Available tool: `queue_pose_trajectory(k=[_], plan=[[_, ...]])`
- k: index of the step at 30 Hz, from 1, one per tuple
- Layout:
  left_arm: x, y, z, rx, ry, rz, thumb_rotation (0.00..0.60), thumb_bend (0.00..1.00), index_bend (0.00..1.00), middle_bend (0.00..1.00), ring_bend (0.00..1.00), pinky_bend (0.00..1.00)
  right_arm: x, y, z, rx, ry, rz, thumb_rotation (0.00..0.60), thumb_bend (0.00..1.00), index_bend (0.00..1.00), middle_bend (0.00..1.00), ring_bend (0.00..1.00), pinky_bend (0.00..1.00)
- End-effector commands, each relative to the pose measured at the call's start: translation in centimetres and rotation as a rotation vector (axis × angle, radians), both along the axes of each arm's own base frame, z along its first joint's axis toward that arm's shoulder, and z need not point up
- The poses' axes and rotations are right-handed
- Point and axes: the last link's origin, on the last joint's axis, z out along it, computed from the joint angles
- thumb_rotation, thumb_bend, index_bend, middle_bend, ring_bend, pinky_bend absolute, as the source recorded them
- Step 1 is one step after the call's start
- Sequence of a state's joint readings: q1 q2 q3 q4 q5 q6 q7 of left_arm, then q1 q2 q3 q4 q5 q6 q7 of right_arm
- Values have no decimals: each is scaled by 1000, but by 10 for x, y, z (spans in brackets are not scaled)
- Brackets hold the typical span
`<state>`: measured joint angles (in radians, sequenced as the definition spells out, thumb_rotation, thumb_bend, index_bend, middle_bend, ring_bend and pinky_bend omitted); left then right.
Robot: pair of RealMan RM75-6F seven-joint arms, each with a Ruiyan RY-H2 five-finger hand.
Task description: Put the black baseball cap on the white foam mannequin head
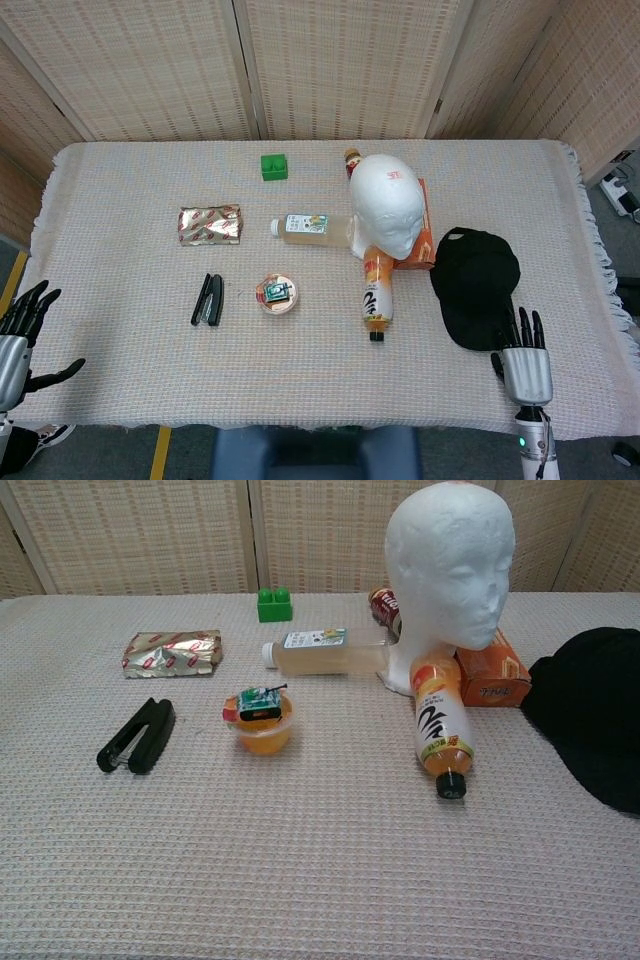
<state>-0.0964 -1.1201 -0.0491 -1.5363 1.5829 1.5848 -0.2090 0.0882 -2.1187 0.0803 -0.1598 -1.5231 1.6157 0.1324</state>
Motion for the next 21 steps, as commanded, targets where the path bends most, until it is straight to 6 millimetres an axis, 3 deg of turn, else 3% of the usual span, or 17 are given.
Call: queue_pose_trajectory(k=[1, 21], plan=[[0, 0, 1, 6, 0, 1, 600, 143, 118, 22, 0, 175, 1, -3, -2, 1, -4, -3, 600, 253, 414, 115, 0, 18], [-1, 0, 2, 21, -1, 20, 600, 142, 132, 24, 0, 177, 9, -34, -9, -29, -57, -31, 600, 257, 402, 115, 0, 18]])
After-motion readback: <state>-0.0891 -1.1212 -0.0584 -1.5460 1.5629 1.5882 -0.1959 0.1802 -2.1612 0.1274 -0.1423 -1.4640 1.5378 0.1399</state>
